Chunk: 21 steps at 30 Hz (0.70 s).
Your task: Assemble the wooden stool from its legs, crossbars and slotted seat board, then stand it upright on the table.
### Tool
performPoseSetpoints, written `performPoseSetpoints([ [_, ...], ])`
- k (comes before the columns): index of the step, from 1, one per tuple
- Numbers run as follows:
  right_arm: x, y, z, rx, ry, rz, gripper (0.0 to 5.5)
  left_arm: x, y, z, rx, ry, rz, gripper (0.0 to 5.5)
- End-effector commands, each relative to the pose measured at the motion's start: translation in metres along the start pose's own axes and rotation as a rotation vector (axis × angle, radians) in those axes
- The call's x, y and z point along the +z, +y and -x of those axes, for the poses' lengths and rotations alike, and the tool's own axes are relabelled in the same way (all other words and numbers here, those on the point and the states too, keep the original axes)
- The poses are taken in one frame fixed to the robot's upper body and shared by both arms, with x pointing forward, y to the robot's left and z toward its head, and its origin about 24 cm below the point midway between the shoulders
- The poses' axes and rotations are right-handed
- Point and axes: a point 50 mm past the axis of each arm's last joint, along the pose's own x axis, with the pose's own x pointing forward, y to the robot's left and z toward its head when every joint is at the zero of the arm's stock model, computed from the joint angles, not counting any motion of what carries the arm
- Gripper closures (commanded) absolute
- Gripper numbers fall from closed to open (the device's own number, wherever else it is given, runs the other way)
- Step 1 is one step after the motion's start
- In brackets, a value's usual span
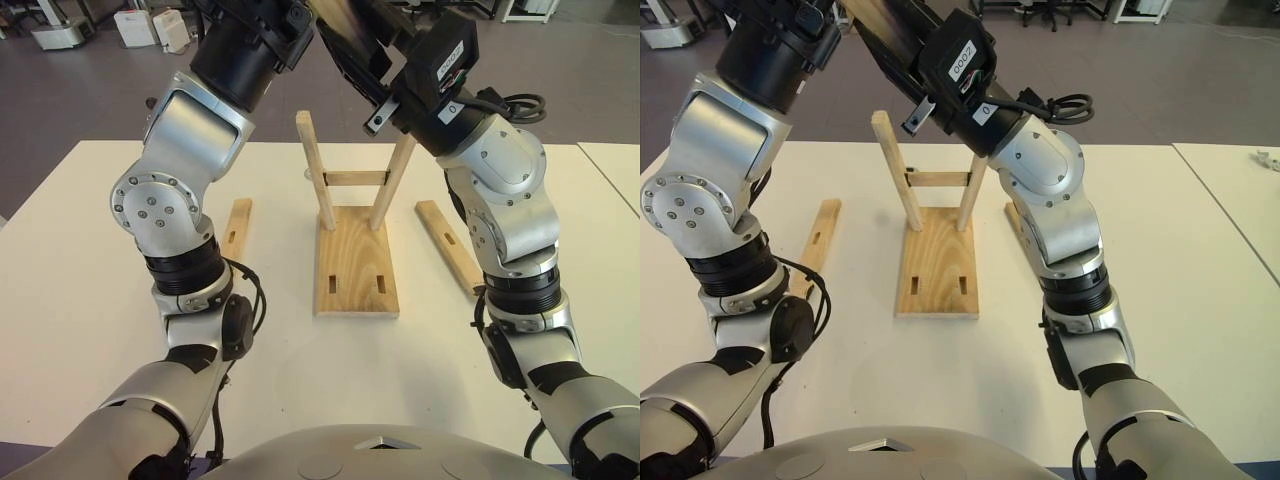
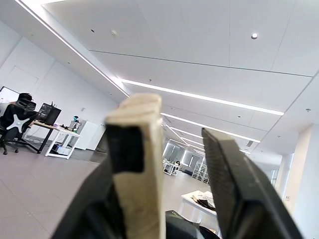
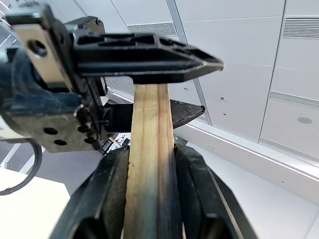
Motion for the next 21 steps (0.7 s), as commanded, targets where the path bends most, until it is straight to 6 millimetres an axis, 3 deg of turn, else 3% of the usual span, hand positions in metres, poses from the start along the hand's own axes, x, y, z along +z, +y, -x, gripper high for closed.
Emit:
performPoseSetpoints([
  [1,0.002,-0.006,0.0,-0.039,0.006,0.022,4.19,-0.002,0.006,0.005,0.047,0.026,-0.045,4.36],
  [5,0.003,-0.008,0.001,-0.041,0.007,0.029,4.19,-0.001,0.009,0.007,0.059,0.019,-0.055,5.08],
  [9,0.002,-0.004,0.002,-0.015,0.014,0.038,4.19,0.002,0.009,0.007,0.05,0.002,-0.067,5.1],
  [11,-0.003,0.003,0.004,0.019,0.043,0.025,3.62,0.007,0.012,0.011,0.068,-0.014,-0.098,5.1],
  [13,-0.011,0.003,0.014,0.011,0.098,0.005,3.24,0.015,0.024,0.027,0.144,-0.014,-0.179,5.1],
  [15,-0.023,-0.002,0.035,-0.032,0.186,-0.009,2.93,0.023,0.044,0.054,0.267,0.007,-0.283,5.1],
  [17,-0.042,-0.011,0.073,-0.119,0.333,-0.005,2.79,0.028,0.073,0.102,0.463,0.044,-0.396,5.1],
  [19,-0.06,-0.025,0.112,-0.267,0.469,-0.006,2.79,0.021,0.103,0.155,0.679,0.104,-0.472,5.1],
  [21,-0.076,-0.035,0.141,-0.379,0.569,0.007,2.79,0.009,0.124,0.195,0.826,0.133,-0.481,5.1],
])
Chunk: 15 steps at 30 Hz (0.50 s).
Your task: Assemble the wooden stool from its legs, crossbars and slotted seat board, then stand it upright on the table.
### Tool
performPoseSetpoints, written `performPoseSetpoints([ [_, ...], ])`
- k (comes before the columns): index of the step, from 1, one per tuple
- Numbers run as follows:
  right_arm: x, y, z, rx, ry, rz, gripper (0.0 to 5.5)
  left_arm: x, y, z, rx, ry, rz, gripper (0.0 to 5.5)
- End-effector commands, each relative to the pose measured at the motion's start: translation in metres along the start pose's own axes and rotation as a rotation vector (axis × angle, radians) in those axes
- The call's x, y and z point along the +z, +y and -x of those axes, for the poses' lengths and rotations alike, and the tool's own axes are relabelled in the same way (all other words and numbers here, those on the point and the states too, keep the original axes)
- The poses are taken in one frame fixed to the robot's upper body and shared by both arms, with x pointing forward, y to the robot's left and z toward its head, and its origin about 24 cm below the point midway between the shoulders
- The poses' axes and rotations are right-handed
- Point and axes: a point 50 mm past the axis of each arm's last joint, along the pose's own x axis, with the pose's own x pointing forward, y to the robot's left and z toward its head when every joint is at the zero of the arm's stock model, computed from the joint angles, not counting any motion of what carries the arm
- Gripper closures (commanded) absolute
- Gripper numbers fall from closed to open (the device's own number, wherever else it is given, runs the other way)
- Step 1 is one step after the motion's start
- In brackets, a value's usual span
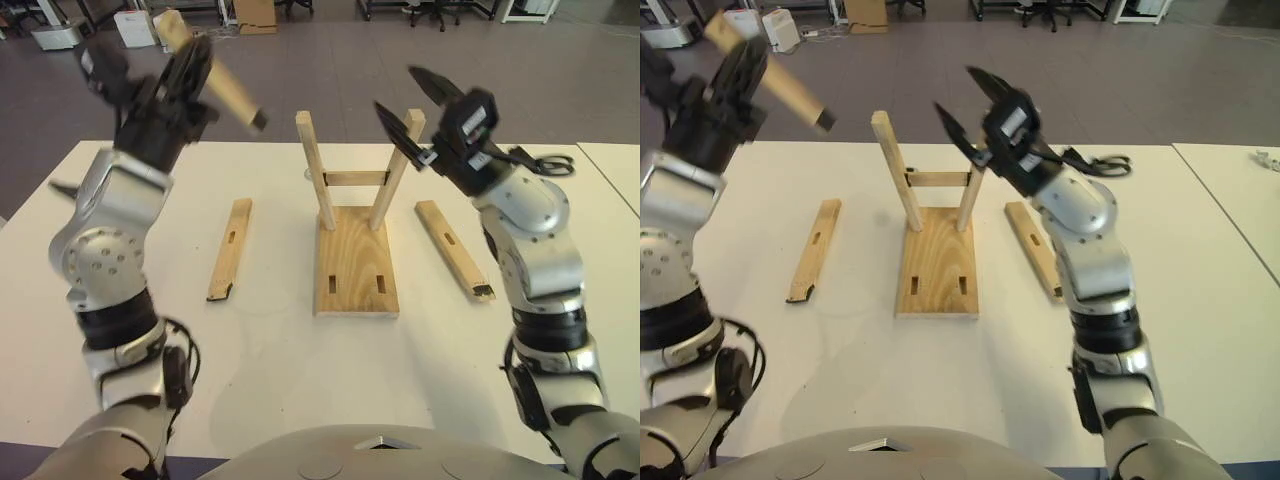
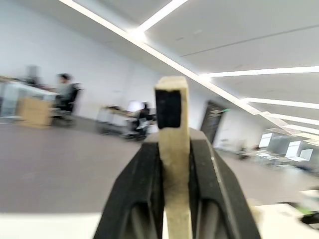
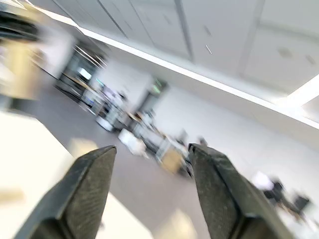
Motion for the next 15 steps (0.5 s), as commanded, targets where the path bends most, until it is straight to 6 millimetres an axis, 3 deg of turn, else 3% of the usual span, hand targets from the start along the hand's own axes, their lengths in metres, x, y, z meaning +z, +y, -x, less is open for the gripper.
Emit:
performPoseSetpoints([
  [1,-0.045,-0.027,0.027,-0.193,0.172,-0.003,2.79,-0.049,0.053,0.035,0.221,0.102,-0.041,5.1],
  [3,-0.068,-0.028,0.035,-0.227,0.24,0.009,2.79,-0.073,0.064,0.041,0.257,0.126,-0.045,5.1],
  [6,-0.088,-0.021,0.039,-0.25,0.282,0.0,2.79,-0.089,0.067,0.039,0.271,0.105,0.003,5.1],
  [10,-0.098,-0.014,0.039,-0.256,0.293,-0.002,2.79,-0.106,0.073,0.04,0.322,0.096,0.084,5.1],
  [15,-0.102,-0.012,0.039,-0.257,0.297,-0.004,2.79,-0.124,0.08,0.05,0.375,0.151,0.054,5.1],
])
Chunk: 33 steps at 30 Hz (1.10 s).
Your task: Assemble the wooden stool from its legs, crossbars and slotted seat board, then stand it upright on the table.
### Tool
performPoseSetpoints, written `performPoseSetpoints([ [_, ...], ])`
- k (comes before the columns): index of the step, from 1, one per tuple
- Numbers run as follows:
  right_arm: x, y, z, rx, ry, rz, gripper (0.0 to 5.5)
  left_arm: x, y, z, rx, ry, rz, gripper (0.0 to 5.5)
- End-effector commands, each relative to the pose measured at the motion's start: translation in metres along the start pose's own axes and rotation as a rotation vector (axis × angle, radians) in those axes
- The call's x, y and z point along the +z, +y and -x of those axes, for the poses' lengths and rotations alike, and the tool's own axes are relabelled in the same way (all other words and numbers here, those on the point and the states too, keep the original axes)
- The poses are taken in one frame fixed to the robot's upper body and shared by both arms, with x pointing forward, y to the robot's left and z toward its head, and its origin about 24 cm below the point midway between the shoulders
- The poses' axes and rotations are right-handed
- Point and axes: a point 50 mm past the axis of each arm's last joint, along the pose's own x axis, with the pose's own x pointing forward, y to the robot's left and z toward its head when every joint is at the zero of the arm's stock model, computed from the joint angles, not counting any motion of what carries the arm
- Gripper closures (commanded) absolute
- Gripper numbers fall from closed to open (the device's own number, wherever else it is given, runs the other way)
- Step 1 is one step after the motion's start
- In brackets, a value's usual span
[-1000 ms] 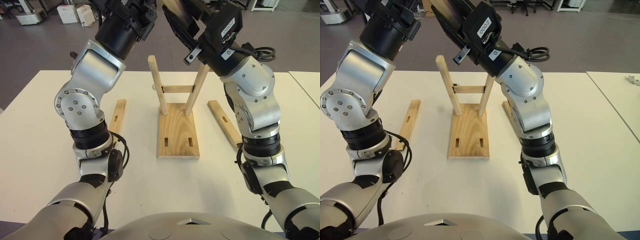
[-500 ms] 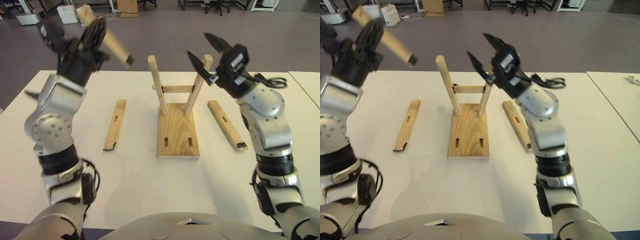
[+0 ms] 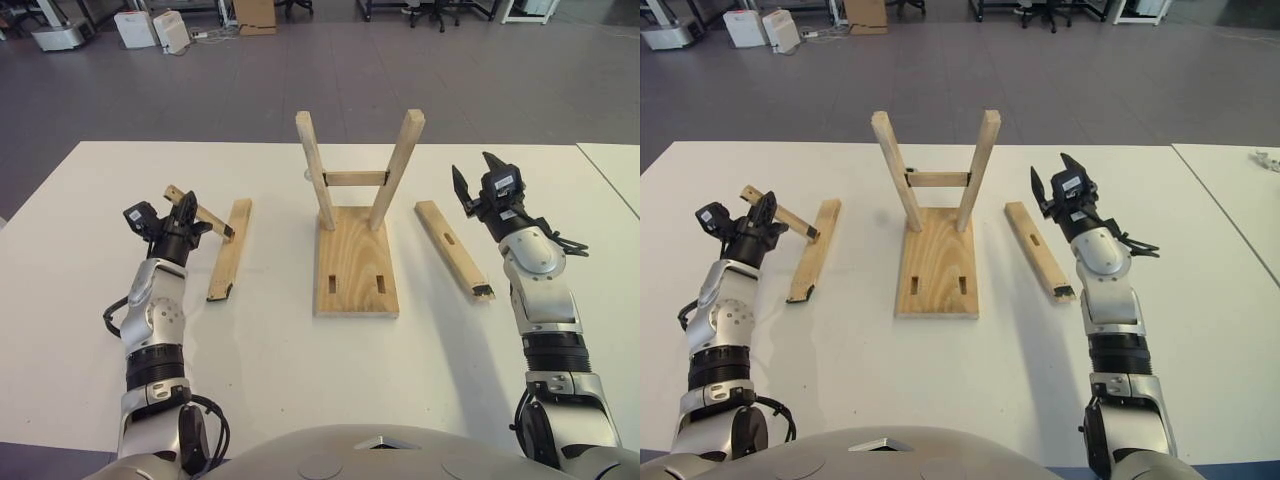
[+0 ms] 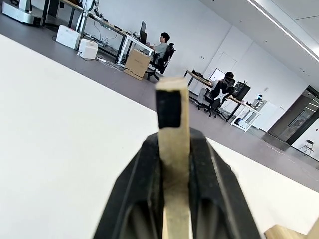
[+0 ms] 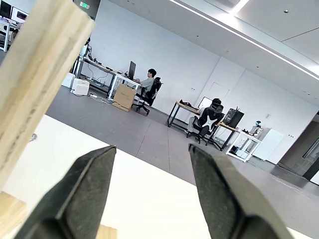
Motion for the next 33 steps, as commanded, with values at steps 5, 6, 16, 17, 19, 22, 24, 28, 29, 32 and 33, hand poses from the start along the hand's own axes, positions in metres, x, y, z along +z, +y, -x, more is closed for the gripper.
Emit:
performPoseSetpoints([
  [5,-0.002,0.004,-0.004,-0.005,0.002,0.008,2.79,-0.026,0.011,0.004,0.048,0.082,-0.046,5.1],
  [6,-0.003,0.004,-0.004,-0.004,0.002,0.011,2.79,-0.026,0.011,0.005,0.05,0.074,-0.038,5.1],
  [16,-0.005,0.009,-0.004,0.006,0.0,0.03,2.79,-0.004,0.001,-0.004,0.01,-0.029,0.008,5.1],
  [17,-0.005,0.009,-0.003,0.005,0.001,0.029,2.79,-0.005,0.001,-0.004,0.011,-0.027,0.011,5.1],
  [19,-0.006,0.01,-0.003,0.006,0.002,0.028,2.79,-0.005,-0.001,-0.005,0.006,-0.031,0.02,5.1],
  [22,-0.006,0.011,-0.003,0.009,0.001,0.026,2.79,0.005,-0.008,-0.009,-0.014,-0.071,0.038,5.1],
  [24,-0.006,0.012,-0.003,0.01,0.002,0.025,2.79,0.007,-0.011,-0.01,-0.023,-0.079,0.043,5.1],
  [28,-0.007,0.014,-0.002,0.016,0.006,0.021,2.79,-0.002,-0.011,-0.008,-0.006,-0.045,0.028,5.1],
  [29,-0.008,0.014,-0.002,0.017,0.008,0.02,2.79,-0.007,-0.007,-0.006,0.009,-0.024,0.019,5.1],
  [32,-0.009,0.014,-0.002,0.015,0.012,0.018,2.79,-0.023,0.002,0.0,0.053,0.057,-0.019,5.1],
  [33,-0.009,0.015,-0.003,0.016,0.012,0.017,2.79,-0.029,0.006,0.003,0.072,0.089,-0.046,5.1],
])
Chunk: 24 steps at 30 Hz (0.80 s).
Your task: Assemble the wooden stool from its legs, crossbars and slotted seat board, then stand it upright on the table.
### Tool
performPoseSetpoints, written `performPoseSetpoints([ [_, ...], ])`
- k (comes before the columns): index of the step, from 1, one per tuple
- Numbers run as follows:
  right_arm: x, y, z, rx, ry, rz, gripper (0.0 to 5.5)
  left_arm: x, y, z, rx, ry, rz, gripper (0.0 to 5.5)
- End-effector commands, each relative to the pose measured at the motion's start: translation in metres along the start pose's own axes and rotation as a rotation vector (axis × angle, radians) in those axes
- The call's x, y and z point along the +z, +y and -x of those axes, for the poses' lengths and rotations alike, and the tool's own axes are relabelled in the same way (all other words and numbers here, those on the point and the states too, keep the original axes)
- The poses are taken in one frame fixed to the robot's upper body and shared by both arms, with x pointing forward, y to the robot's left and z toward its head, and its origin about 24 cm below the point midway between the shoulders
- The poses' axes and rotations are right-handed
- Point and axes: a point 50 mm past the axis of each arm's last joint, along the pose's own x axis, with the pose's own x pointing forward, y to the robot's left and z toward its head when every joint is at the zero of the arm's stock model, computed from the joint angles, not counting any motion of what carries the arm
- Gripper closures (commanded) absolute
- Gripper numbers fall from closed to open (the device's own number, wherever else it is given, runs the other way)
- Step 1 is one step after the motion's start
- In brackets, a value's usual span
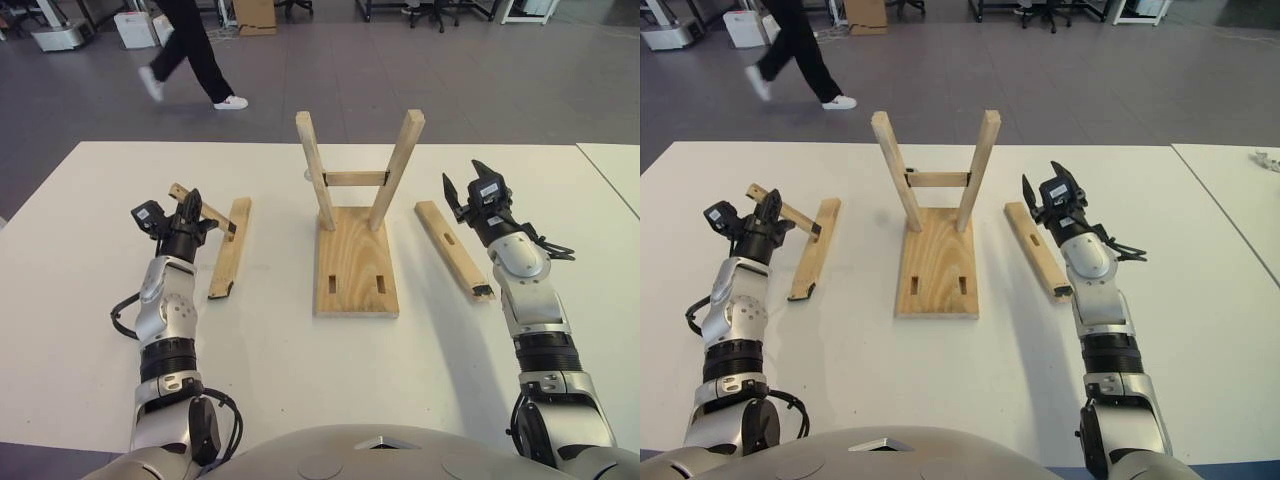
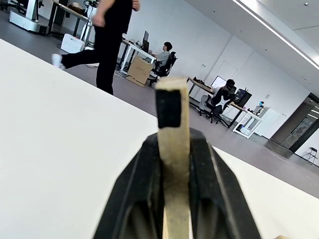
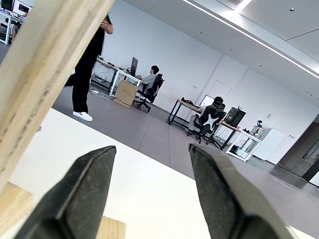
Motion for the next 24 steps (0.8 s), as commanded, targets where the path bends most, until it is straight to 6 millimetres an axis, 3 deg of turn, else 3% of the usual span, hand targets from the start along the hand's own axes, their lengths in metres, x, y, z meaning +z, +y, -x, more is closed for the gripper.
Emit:
performPoseSetpoints([
  [1,-0.001,0.002,-0.001,0.004,0.005,-0.002,2.79,-0.022,0.014,0.01,0.07,0.12,-0.084,5.1],
  [5,-0.001,0.002,-0.002,0.001,0.005,0.003,2.79,-0.031,0.018,0.019,0.105,0.184,-0.183,5.1],
  [14,0.005,-0.01,-0.006,-0.018,-0.029,0.088,2.79,-0.099,0.038,0.075,0.184,0.592,-0.431,5.1],
  [17,0.005,-0.01,-0.006,-0.009,-0.033,0.108,2.79,-0.11,0.041,0.085,0.19,0.641,-0.475,5.1],
  [20,0.006,-0.009,-0.007,-0.007,-0.036,0.113,2.79,-0.1,0.03,0.073,0.129,0.543,-0.455,5.1],
  [24,0.006,-0.009,-0.008,-0.012,-0.041,0.114,2.79,-0.046,-0.001,0.037,-0.037,0.249,-0.383,5.1],
])
